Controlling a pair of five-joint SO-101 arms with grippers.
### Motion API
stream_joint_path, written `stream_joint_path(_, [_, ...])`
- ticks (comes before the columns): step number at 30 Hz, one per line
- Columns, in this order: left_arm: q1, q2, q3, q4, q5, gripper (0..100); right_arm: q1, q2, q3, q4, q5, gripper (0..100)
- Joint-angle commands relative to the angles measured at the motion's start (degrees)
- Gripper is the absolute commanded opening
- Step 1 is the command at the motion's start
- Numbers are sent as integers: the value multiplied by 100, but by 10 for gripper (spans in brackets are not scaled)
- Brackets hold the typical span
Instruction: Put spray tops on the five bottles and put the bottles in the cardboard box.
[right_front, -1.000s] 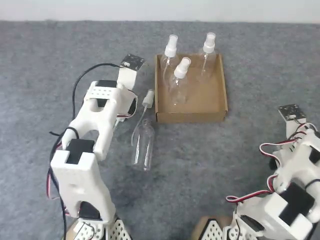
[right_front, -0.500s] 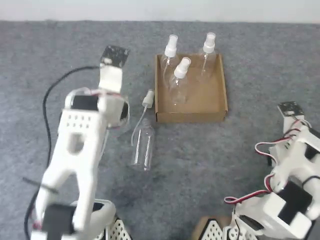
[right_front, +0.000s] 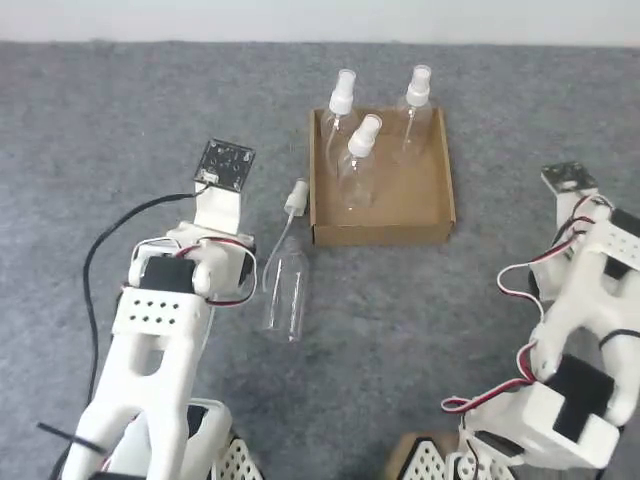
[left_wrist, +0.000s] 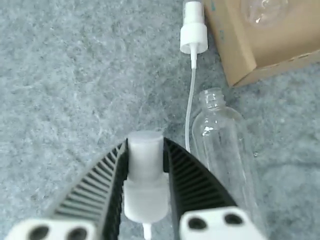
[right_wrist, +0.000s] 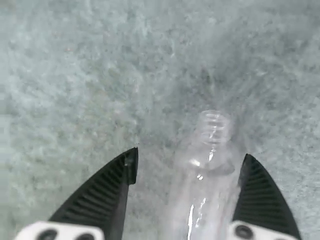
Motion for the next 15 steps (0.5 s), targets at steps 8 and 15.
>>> stream_joint_path(8, [-9, -193, -13, -132, 53, 11, 796, -40, -519, 303, 1204, 262])
stream_joint_path(15, [-9, -193, -13, -114, 53, 11, 673, 497, -589, 40, 1204, 262])
